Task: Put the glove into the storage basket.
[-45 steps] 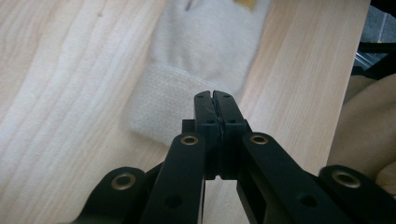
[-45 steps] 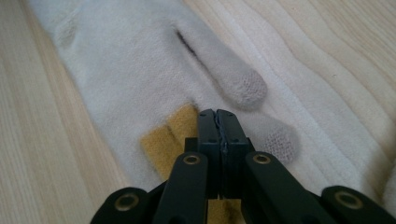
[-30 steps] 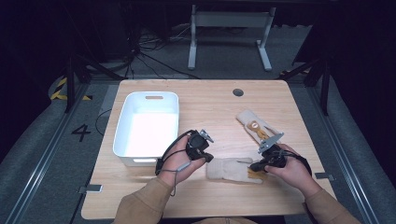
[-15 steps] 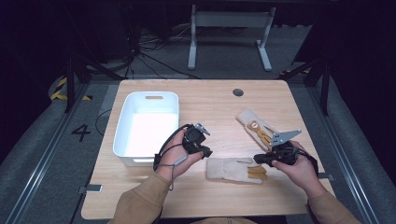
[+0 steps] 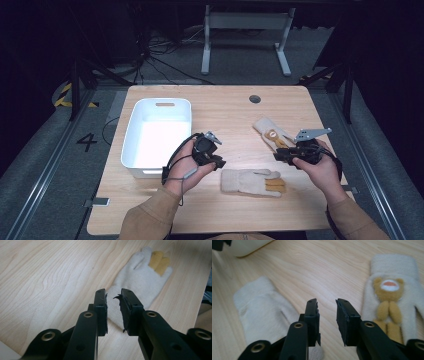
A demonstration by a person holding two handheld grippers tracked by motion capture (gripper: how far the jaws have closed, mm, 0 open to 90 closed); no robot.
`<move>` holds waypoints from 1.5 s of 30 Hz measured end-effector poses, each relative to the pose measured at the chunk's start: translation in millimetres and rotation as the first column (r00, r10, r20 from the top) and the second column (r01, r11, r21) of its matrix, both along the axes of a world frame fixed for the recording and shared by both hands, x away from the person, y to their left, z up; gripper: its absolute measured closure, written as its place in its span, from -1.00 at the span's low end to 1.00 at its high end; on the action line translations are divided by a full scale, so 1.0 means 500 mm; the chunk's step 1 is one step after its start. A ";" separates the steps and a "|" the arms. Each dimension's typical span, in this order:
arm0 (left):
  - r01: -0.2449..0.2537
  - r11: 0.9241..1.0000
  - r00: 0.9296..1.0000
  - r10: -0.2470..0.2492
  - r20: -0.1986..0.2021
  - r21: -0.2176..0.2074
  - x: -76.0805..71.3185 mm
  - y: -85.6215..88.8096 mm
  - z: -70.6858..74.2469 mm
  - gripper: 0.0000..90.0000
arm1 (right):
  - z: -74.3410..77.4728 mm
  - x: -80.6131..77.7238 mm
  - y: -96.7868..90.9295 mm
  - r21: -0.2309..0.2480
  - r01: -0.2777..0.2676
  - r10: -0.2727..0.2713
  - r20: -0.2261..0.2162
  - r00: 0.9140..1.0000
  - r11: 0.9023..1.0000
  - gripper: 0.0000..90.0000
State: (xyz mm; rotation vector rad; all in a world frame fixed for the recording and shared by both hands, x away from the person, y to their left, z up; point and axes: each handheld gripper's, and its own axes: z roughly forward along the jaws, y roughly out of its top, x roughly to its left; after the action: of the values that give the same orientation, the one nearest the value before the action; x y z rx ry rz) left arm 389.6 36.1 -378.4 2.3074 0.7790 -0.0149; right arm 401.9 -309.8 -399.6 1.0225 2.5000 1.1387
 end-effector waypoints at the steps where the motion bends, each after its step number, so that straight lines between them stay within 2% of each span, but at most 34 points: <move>1: -0.001 1.000 1.000 0.001 -0.001 0.002 -0.001 0.001 0.000 0.67 | -0.001 0.005 -0.002 0.003 0.008 -0.008 0.004 1.000 1.000 0.51; 4: 0.001 1.000 1.000 -0.001 -0.007 0.008 -0.005 0.004 -0.001 0.64 | -0.002 0.016 -0.007 -0.007 0.031 -0.031 0.011 0.999 1.000 0.48; 6: -0.004 1.000 1.000 0.004 -0.007 0.009 -0.011 0.008 -0.003 0.61 | -0.005 0.036 -0.015 0.001 0.065 -0.065 0.020 0.998 0.998 0.40; 10: -0.008 1.000 1.000 0.009 -0.008 0.010 -0.020 0.015 -0.004 0.57 | -0.012 0.060 -0.025 0.008 0.073 -0.073 0.051 0.996 0.997 0.28; 12: -0.011 1.000 1.000 0.011 -0.011 0.013 -0.023 0.016 -0.006 0.56 | -0.015 0.065 -0.027 0.010 0.080 -0.080 0.047 0.996 0.997 0.26; 13: -0.012 1.000 1.000 0.012 -0.013 0.019 -0.029 0.018 -0.010 0.55 | -0.022 0.078 -0.032 -0.007 0.093 -0.092 0.056 0.994 0.996 0.19; 14: -0.012 1.000 1.000 0.012 -0.013 0.019 -0.029 0.018 -0.010 0.54 | -0.022 0.078 -0.032 -0.007 0.093 -0.092 0.056 0.994 0.996 0.19; 16: -0.014 1.000 1.000 0.015 -0.016 0.027 -0.037 0.022 -0.015 0.53 | -0.034 0.097 -0.035 -0.036 0.118 -0.116 0.064 0.991 0.992 0.14; 22: -0.025 0.999 0.999 0.025 -0.023 0.037 -0.047 0.031 -0.022 0.48 | -0.057 0.121 -0.035 -0.064 0.143 -0.140 0.049 0.989 0.988 0.10; 27: -0.033 0.998 0.999 0.035 -0.028 0.051 -0.053 0.039 -0.027 0.46 | -0.080 0.139 -0.033 -0.100 0.174 -0.171 0.037 0.985 0.980 0.06; 30: -0.039 0.998 0.999 0.041 -0.028 0.049 -0.055 0.040 -0.027 0.45 | -0.087 0.144 -0.034 -0.100 0.185 -0.184 0.020 0.983 0.978 0.03; 36: -0.034 0.997 0.999 0.036 -0.030 0.065 -0.052 0.039 -0.031 0.45 | -0.098 0.148 -0.035 -0.116 0.204 -0.206 -0.010 0.978 0.972 0.04; 40: -0.037 0.997 0.999 0.039 -0.031 0.064 -0.052 0.038 -0.033 0.46 | -0.099 0.148 -0.031 -0.128 0.211 -0.214 -0.013 0.977 0.969 0.10; 41: -0.037 0.997 0.999 0.039 -0.033 0.063 -0.052 0.037 -0.034 0.46 | -0.100 0.148 -0.030 -0.132 0.214 -0.217 -0.008 0.976 0.968 0.16; 45: -0.035 0.997 0.999 0.038 -0.032 0.074 -0.052 0.036 -0.035 0.47 | -0.094 0.142 -0.030 -0.138 0.216 -0.223 -0.041 0.974 0.967 0.50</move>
State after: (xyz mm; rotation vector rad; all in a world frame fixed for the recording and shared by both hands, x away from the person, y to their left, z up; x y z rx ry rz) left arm 363.5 54.1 -395.8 2.3670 0.8517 -0.0090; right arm 473.1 -324.7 -446.6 1.2715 2.3928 0.8784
